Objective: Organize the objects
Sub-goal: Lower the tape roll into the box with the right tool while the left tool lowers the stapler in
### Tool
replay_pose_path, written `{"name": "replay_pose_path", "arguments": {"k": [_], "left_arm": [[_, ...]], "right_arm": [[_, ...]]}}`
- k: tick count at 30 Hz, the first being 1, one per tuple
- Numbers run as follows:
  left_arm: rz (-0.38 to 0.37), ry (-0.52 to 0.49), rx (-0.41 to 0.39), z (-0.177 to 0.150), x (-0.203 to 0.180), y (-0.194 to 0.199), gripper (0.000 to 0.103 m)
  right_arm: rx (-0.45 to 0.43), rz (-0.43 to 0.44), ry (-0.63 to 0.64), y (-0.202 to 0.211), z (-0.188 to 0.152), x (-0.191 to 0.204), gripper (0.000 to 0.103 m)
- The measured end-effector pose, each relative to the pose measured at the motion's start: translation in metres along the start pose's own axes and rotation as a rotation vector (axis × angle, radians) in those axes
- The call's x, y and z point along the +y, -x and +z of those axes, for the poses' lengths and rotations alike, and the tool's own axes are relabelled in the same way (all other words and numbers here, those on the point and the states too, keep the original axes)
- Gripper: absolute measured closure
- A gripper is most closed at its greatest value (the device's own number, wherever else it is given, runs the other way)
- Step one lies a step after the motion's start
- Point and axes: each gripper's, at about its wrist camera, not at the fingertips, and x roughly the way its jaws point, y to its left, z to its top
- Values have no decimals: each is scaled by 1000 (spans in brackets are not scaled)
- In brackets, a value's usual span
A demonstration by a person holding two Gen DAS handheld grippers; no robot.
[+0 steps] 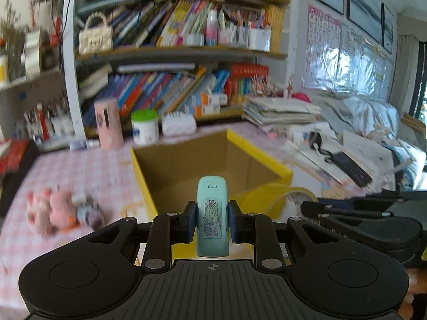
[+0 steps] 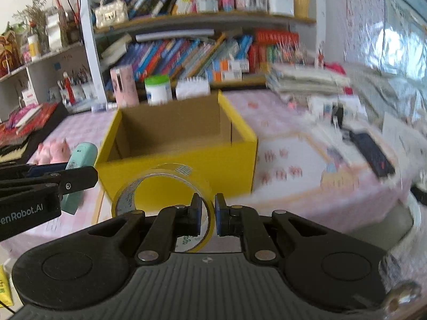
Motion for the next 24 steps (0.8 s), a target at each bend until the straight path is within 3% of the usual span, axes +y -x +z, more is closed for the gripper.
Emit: {"name": "replay_pose_path", "arguments": {"k": [7,11,16,24], "left_arm": [[85,22,-19,31,1,-35,80],[147,29,12,36,-1,-60,80],[201,28,70,36,-4,-92,80],[264,2,160,31,-7,-135,80]], "right_arm": [[-116,30,90,-34,54,-11,93],[-149,57,135,-59,77,-20,93],[-106,99,194,-105,89,-24,93],[17,168,330,-165,81,-20,93]]}}
